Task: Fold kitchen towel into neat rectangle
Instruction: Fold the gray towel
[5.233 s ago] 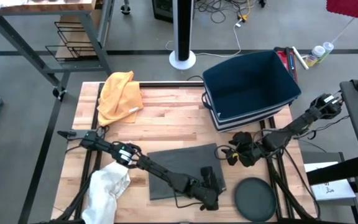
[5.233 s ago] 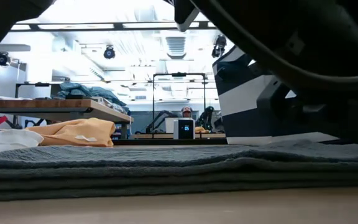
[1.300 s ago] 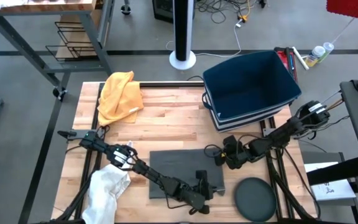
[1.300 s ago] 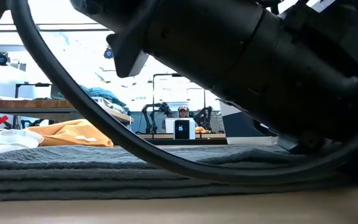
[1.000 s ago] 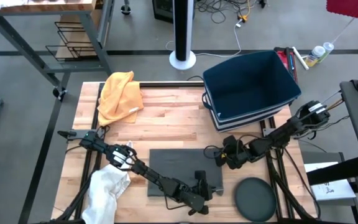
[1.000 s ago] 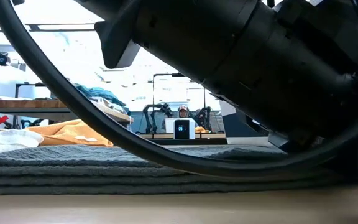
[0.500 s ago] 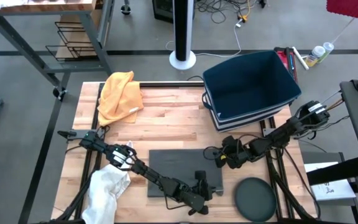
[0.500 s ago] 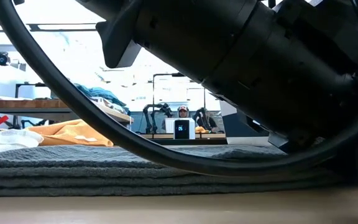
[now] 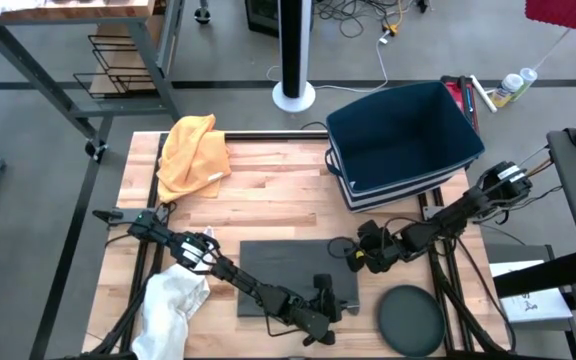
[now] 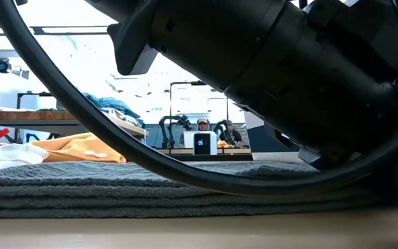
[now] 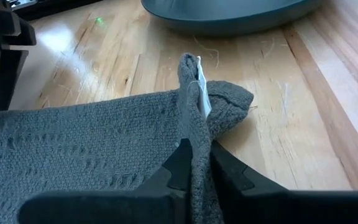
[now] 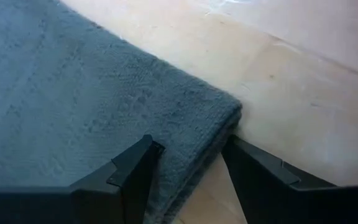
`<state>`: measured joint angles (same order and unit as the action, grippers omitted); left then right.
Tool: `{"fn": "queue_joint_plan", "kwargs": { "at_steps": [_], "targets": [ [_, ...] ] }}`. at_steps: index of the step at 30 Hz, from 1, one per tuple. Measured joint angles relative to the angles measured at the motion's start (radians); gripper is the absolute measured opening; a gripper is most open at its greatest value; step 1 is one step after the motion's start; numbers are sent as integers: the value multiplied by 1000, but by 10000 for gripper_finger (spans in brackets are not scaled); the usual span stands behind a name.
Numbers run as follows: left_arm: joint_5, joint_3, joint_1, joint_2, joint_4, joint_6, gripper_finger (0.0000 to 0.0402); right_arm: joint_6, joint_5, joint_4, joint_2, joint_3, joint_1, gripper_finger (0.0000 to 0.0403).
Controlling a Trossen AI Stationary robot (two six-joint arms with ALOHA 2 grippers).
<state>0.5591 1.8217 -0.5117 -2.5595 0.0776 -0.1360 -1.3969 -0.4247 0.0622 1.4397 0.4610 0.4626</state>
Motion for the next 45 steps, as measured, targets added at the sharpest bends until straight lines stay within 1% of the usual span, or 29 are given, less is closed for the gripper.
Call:
{"fn": "queue_joint_plan", "kwargs": {
  "at_steps": [4,8,12,15,17,24,26,30,32,35,39,42,45],
  "targets": [
    [-1,0,0,0,0,6,29,-41,-6,-5,1,-1,-23,194],
    [-2,0,0,0,1,9,22,-49,-5,-10,1,-2,-49,194],
    [-3,0,0,0,1,10,26,-59,-17,-9,2,-3,-49,180],
    [-4,0,0,0,1,11,28,-70,-25,-4,2,-3,-49,154],
    [-4,0,0,0,1,11,26,-70,-29,-1,2,-4,-50,129],
    [-2,0,0,0,3,11,23,-36,-35,-5,4,-5,-50,21],
    [5,-1,0,3,10,12,22,-20,-37,-9,4,-4,-48,9],
    [45,-5,-6,18,24,13,9,6,-14,-7,-4,5,-50,13],
    [62,-7,-8,27,30,22,7,29,14,0,-28,5,-49,11],
    [82,-7,-14,35,42,39,7,53,22,41,-109,8,-44,6],
    [105,-6,-17,42,63,37,8,45,22,181,-244,8,-24,4],
    [106,-6,-15,40,146,54,8,28,19,260,-332,9,-2,4],
    [107,-4,-16,39,250,84,8,20,19,301,-401,9,23,4]
  ]
}}
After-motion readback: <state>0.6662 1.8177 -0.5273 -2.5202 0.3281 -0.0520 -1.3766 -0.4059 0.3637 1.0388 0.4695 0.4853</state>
